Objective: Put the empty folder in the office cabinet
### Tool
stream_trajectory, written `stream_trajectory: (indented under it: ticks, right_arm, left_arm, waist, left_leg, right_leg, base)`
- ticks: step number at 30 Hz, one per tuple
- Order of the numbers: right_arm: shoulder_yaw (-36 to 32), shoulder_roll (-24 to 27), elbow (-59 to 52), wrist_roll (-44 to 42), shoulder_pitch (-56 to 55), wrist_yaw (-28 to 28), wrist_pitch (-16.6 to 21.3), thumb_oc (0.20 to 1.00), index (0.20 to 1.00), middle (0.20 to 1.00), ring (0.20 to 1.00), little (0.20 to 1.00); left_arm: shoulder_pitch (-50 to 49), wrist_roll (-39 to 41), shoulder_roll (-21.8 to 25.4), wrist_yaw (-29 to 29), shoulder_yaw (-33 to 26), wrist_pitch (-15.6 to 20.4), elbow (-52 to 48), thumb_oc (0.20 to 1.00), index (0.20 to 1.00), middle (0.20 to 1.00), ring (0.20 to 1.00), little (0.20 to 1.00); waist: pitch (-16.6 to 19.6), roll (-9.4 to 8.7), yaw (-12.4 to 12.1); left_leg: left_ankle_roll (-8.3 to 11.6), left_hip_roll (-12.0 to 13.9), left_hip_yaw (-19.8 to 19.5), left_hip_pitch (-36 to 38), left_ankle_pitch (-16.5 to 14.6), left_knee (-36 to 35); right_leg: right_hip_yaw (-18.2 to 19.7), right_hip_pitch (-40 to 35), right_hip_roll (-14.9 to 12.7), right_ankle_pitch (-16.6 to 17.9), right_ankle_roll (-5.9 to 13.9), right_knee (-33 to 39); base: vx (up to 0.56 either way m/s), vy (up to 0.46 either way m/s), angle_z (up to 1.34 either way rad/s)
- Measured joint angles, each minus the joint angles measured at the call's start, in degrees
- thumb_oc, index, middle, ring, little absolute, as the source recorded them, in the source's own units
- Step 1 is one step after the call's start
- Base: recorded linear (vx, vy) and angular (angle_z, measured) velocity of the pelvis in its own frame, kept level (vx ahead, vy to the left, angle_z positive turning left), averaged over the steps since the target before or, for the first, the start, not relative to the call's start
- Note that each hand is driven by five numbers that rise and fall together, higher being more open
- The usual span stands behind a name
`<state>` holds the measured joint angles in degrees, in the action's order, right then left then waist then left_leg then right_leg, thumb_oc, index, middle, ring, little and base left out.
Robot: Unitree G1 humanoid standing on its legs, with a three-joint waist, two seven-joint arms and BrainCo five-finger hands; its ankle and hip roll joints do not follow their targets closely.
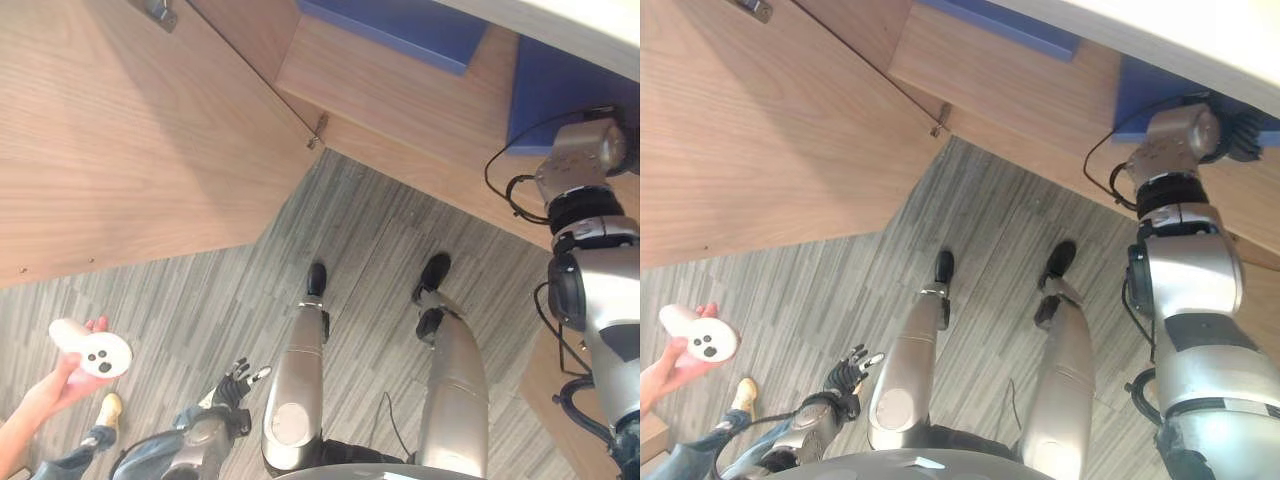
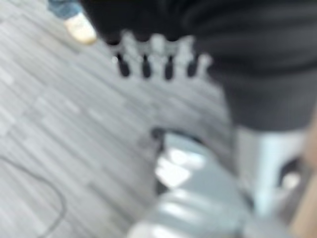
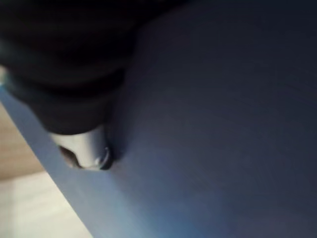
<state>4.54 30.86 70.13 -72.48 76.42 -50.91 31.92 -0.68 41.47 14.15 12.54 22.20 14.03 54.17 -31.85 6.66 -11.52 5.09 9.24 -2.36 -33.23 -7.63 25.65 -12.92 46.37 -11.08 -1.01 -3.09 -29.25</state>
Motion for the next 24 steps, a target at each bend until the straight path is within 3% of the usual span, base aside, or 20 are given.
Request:
stream_trajectory:
  ticks: [5,11,19,24]
  right_arm:
    - [0.5,3.9,0.4,-6.1,3.4,-3.9,5.2,0.2,0.2,0.2,0.2,0.2]
    - [2.6,5.8,0.3,-2.7,5.8,-8.3,7.6,0.2,0.2,0.2,0.2,0.2]
    - [5.4,6.4,2.0,-2.6,8.1,-6.3,4.2,0.2,0.2,0.2,0.2,0.2]
    - [6.8,6.5,2.1,-3.1,8.2,-4.0,1.4,0.206,0.206,0.206,0.206,0.206]
  left_arm:
    - [-3.0,0.0,-1.8,1.8,0.1,0.8,-0.4,1.0,1.0,1.0,1.0,1.0]
    - [-4.4,1.0,-1.9,3.1,0.1,2.1,-0.7,1.0,1.0,1.0,1.0,1.0]
    - [-5.1,1.0,-1.7,5.9,-0.3,2.3,-0.8,1.0,1.0,1.0,1.0,1.0]
    - [-6.4,1.2,-1.7,7.1,-1.6,2.3,-0.8,1.0,1.0,1.0,1.0,1.0]
  waist:
    - [0.3,0.87,0.0]
    - [1.3,2.39,-0.1]
    - [2.4,4.08,-0.8]
    - [2.5,4.12,-0.9]
  left_leg:
    - [0.1,0.3,0.1,-0.9,0.1,0.3]
    - [0.33,0.4,-0.2,-5.6,0.2,3.5]
    - [0.33,0.4,0.2,-8.3,0.3,5.1]
    - [0.32,0.2,0.5,-8.5,0.2,5.4]
  right_leg:
    - [0.4,2.9,-0.2,-2.3,-1.18,-4.3]
    - [0.5,7.4,-0.4,-3.3,-1.76,-7.3]
    - [0.3,10.1,-1.3,-4.0,-2.0,-9.2]
    - [0.4,10.3,-1.6,-4.0,-1.96,-9.5]
  base:
    - [0.04,-0.082,0.0]
    - [0.03,-0.055,0.04]
    - [0.03,-0.036,0.04]
    - [0.0,-0.004,0.01]
